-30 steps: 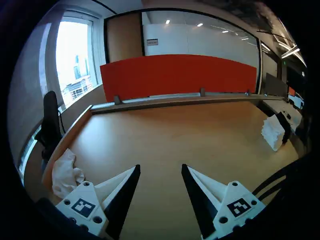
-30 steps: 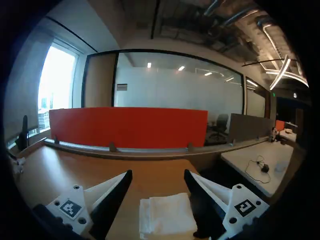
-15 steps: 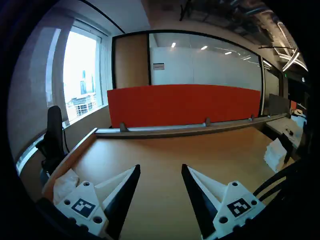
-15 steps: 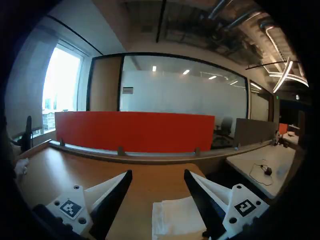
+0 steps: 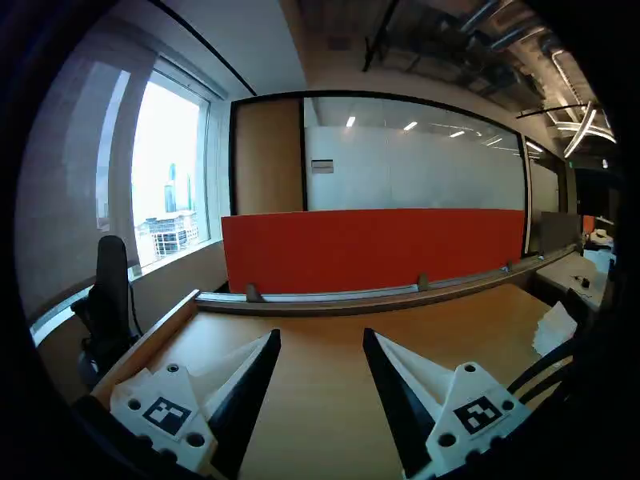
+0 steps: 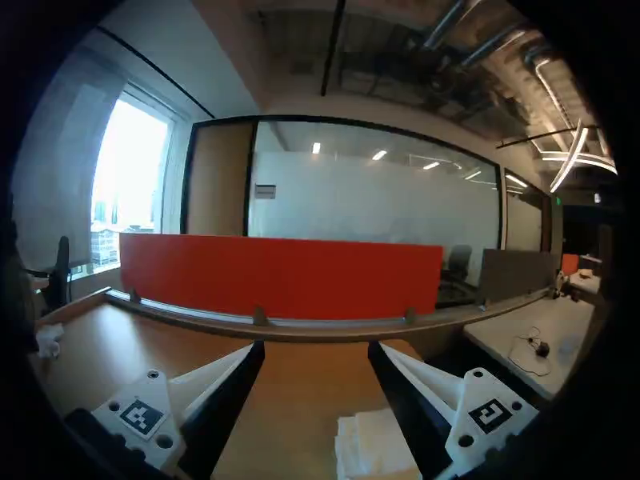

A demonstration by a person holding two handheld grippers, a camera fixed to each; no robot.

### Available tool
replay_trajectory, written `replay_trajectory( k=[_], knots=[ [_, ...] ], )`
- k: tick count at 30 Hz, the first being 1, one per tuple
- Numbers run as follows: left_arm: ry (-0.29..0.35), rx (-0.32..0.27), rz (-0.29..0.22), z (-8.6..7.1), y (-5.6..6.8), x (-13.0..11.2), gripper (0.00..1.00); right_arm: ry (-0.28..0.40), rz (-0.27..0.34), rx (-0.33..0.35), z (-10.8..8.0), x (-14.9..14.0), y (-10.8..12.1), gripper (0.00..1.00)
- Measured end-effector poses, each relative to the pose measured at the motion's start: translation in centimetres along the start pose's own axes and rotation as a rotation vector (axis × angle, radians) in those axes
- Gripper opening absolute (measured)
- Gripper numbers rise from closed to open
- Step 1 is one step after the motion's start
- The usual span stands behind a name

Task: Fold towel

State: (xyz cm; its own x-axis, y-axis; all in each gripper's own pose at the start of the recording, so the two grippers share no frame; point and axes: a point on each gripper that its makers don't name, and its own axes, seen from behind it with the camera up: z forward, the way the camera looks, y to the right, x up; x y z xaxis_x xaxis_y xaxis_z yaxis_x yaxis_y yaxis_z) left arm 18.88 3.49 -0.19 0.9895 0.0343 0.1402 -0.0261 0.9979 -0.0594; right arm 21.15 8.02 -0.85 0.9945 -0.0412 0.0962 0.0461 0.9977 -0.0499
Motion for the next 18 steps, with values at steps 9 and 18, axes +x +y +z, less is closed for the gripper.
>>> replay_trajectory(
  k=[9, 18],
  knots=[
    [0.028, -0.001, -0.031, 0.7, -0.7, 0.8, 0.75, 0.027, 0.023, 0.030, 0.8, 1.6, -4.8, 1.00],
    [0.059, 0.004, -0.036, 0.8, -1.7, 1.5, 0.75, 0.038, 0.062, 0.058, 1.1, 2.4, -9.0, 1.00]
  ],
)
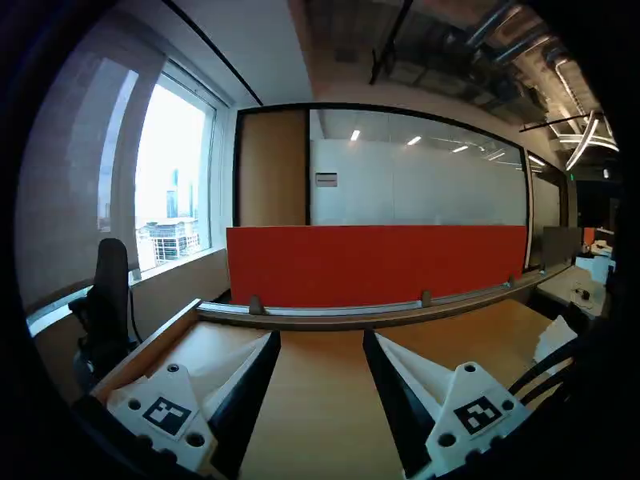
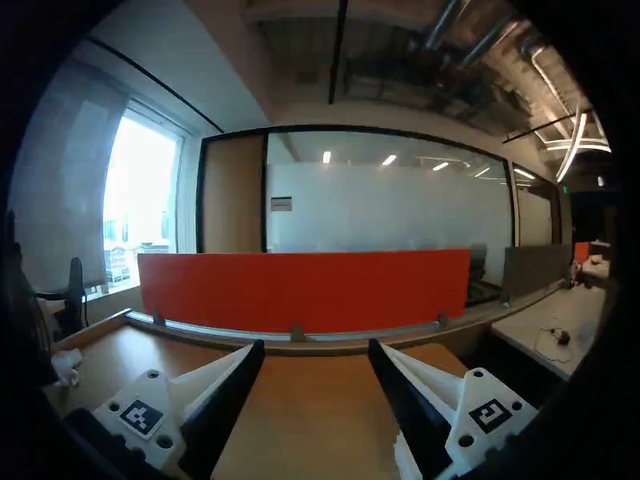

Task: Fold towel

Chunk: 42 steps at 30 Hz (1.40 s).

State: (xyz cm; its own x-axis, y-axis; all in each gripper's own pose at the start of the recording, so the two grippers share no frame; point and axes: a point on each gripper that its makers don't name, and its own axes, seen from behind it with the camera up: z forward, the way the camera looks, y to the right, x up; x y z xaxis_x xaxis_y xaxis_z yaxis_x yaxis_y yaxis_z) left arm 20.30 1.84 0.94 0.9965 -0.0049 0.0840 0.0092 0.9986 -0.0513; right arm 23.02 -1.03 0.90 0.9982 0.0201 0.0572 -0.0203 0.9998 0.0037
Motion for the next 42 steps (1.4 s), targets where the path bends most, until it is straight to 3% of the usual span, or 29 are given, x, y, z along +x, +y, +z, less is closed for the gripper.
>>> replay_trajectory(
  k=[12, 21, 32, 42],
  knots=[
    [0.039, 0.006, -0.023, 0.5, -0.7, 0.7, 0.75, -0.004, 0.011, 0.003, 0.1, 0.2, -1.8, 1.00],
    [0.061, 0.007, -0.035, 0.7, -0.6, -0.2, 0.75, -0.014, 0.008, 0.013, -0.5, 1.1, -3.1, 1.00],
    [0.090, 0.010, -0.028, 1.0, -0.8, -3.9, 0.75, 0.011, 0.003, 0.022, -1.2, 2.3, -4.0, 1.00],
    [0.099, 0.021, -0.026, 0.9, -1.3, -9.3, 0.75, 0.020, -0.013, 0.022, -1.0, -0.1, -4.6, 1.00]
  ],
)
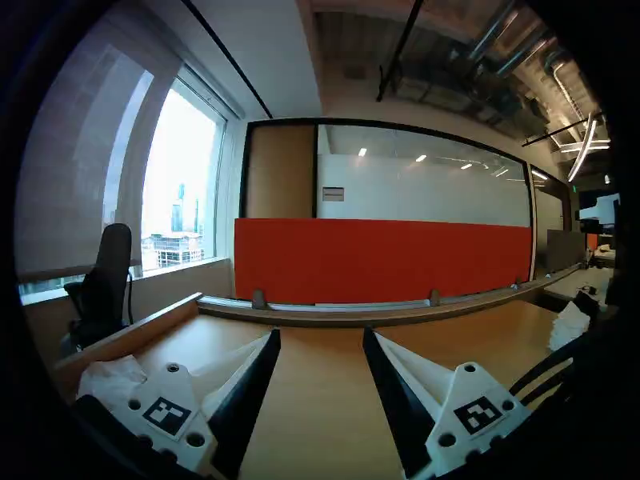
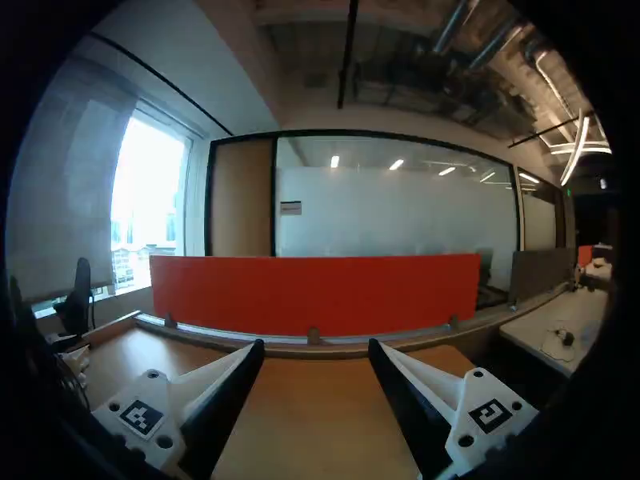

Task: Fold towel

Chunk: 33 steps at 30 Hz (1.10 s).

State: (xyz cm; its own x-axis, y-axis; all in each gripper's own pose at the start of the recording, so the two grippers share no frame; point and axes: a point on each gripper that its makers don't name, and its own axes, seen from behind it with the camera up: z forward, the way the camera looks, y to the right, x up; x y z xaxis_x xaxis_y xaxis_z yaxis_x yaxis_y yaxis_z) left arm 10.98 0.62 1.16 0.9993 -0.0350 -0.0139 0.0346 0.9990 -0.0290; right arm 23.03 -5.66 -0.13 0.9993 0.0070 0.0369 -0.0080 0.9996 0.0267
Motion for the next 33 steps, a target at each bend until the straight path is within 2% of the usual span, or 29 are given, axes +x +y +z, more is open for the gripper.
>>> replay_trajectory(
  k=[11, 23, 33],
  knots=[
    [-0.001, 0.001, 0.012, -0.4, -0.3, -5.2, 0.75, -0.013, -0.002, -0.003, 0.1, -4.1, 0.0, 1.00],
    [0.011, 0.009, 0.014, -0.7, -1.0, -8.1, 0.75, -0.010, -0.018, -0.012, 0.3, -6.1, 0.1, 1.00],
    [0.018, 0.018, 0.024, -0.8, -1.3, -9.3, 0.75, -0.011, -0.027, -0.027, 0.1, -6.7, 0.6, 1.00]
  ],
)
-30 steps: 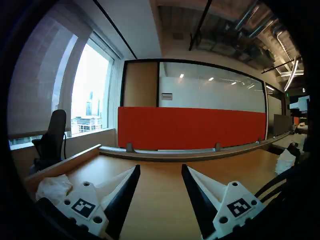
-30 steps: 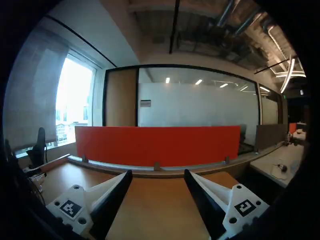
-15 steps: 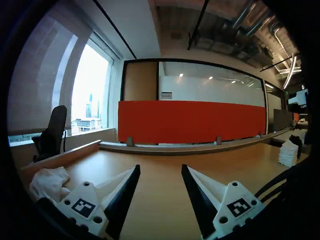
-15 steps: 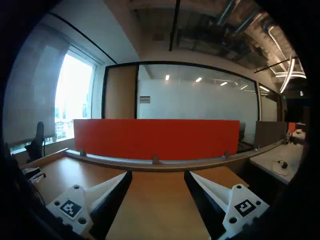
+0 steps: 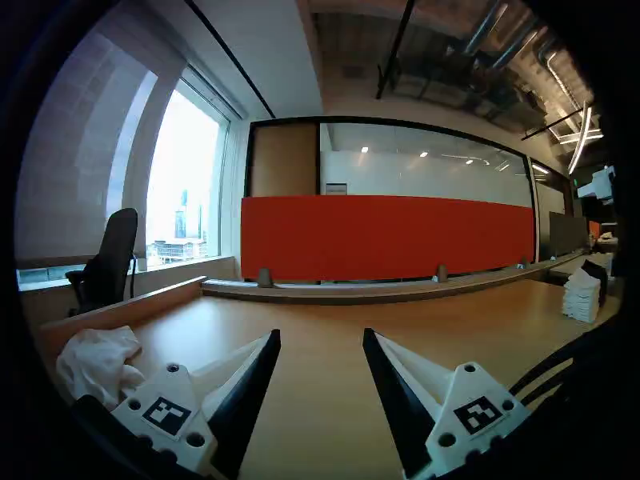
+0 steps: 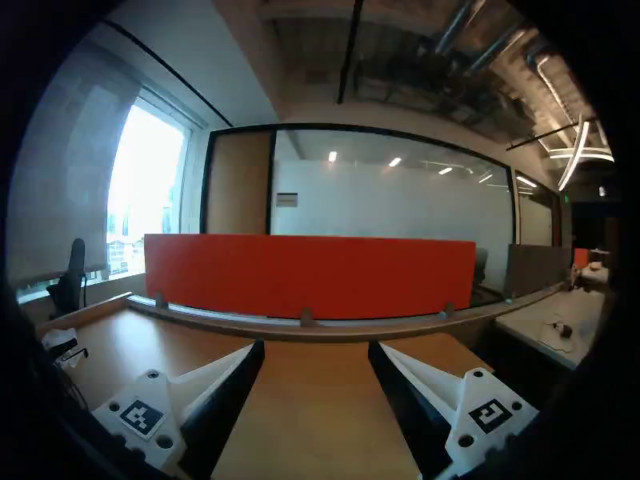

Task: Fold towel

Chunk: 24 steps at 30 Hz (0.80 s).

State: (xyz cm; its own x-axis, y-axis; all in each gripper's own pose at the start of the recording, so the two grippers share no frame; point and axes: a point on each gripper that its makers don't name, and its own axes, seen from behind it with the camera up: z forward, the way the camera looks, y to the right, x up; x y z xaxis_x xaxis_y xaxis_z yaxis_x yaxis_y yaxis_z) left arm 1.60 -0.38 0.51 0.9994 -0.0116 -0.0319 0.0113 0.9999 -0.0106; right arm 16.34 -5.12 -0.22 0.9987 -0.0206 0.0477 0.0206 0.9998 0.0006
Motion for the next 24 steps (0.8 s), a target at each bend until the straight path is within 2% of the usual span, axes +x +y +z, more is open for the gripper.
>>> replay_trajectory(
  k=[6, 14, 24],
  knots=[
    [-0.009, 0.005, -0.005, -0.1, -0.2, -0.7, 0.75, -0.003, 0.019, -0.008, -0.1, -0.2, 0.4, 1.00],
    [-0.026, 0.017, -0.012, -0.1, -0.9, -1.7, 0.75, -0.004, 0.006, -0.018, -0.3, -0.4, 0.7, 1.00],
    [-0.017, 0.022, 0.006, -0.2, -0.7, -1.8, 0.75, -0.011, 0.005, -0.021, -0.3, -1.0, 1.0, 1.00]
  ],
)
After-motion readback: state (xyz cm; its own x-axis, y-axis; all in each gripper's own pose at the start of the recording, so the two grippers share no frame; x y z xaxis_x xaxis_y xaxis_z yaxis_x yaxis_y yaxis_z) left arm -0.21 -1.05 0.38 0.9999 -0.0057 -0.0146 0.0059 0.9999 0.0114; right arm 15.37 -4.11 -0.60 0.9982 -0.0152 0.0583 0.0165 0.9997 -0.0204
